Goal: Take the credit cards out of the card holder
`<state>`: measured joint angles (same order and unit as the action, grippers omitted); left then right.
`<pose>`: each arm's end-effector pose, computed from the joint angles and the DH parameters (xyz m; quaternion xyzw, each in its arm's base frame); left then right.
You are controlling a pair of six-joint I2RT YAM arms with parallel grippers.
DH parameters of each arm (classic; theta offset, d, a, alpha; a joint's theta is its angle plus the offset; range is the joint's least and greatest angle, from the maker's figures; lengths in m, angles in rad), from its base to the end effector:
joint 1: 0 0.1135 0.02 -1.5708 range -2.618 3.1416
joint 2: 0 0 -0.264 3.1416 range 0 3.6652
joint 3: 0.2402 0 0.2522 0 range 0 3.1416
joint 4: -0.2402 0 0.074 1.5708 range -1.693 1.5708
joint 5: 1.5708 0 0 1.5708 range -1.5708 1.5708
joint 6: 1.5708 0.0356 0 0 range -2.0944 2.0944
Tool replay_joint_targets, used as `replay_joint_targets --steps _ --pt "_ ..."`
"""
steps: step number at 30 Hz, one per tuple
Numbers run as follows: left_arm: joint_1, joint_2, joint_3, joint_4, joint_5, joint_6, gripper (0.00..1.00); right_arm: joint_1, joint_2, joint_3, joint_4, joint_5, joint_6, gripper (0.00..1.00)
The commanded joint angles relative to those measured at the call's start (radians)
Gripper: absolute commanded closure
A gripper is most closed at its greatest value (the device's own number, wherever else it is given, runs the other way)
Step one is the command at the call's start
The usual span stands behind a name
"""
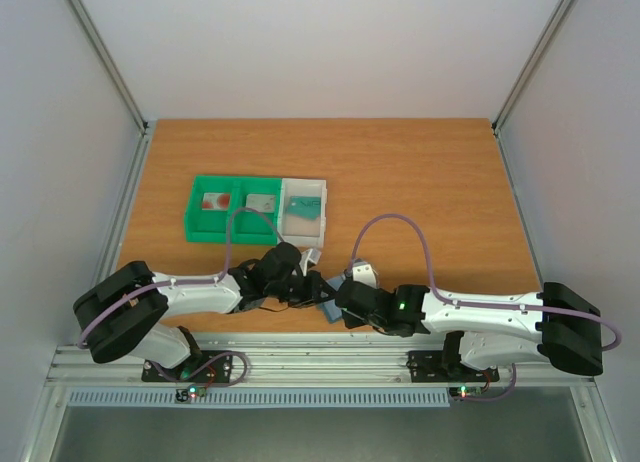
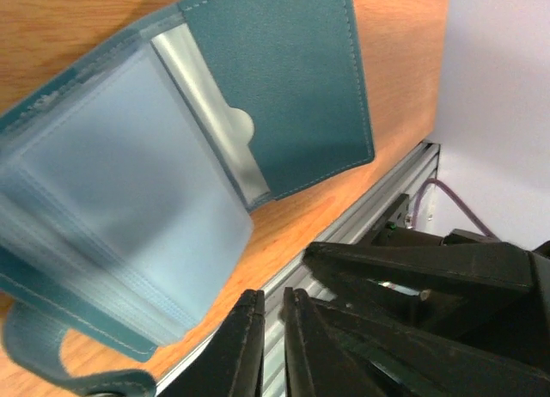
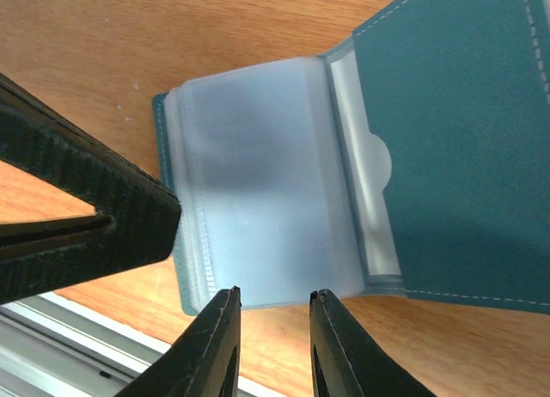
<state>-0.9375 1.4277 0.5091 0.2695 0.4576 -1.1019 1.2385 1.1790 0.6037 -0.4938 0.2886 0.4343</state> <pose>0.1430 -0.2214 0.1525 0.0289 0.8777 -0.4754 0.0537 0.0779 0.1946 0.1798 -0.3423 0.8961 0.0890 0.2680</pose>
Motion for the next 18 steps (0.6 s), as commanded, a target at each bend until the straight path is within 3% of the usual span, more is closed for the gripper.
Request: replay_joint_targets --steps 1,6,12,18 --pt "-0.003 -0.012 0.001 -0.023 -0.062 0.024 0.83 -0.046 -0.009 0.034 -0.036 0.035 -0.075 0.74" --pt "0.008 -0.009 -0.027 0.032 -0.058 0.014 0.66 -0.147 0.037 0.019 0.065 -0.075 -0.154 0.73" --pt "0.027 0.009 -0.016 0.033 -0.033 0.007 0.64 -0.227 0.132 -0.004 0.159 -0.174 -0.16 0.79" --pt "0.077 -0.034 -0.054 -0.022 -0.05 0.004 0.6 -0.229 0.208 -0.053 0.191 -0.23 -0.044 0.81"
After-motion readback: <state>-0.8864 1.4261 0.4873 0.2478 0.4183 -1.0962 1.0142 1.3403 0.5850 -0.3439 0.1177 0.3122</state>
